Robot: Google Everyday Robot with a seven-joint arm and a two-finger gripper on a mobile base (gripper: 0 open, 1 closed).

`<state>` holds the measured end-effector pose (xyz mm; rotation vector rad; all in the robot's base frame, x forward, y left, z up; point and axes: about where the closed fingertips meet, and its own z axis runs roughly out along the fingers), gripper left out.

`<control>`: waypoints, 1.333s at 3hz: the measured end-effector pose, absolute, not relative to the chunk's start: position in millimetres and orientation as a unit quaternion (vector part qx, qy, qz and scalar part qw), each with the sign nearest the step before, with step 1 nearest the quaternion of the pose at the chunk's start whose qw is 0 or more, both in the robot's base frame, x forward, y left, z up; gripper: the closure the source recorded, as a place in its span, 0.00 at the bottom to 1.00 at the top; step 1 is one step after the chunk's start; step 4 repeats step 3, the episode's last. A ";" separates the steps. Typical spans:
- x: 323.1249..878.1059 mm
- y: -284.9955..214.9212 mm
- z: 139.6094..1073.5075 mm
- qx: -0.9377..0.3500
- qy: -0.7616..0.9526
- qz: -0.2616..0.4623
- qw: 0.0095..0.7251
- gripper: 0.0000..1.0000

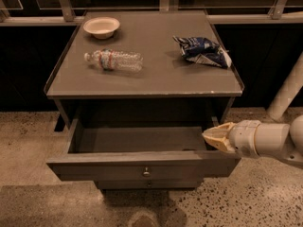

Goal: Open top drawer

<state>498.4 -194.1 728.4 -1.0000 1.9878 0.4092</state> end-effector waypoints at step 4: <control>498.4 -194.0 728.4 -0.400 0.795 0.164 0.426 0.00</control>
Offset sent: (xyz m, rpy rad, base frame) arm 0.0000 0.0000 0.0000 0.0000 0.0000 0.0000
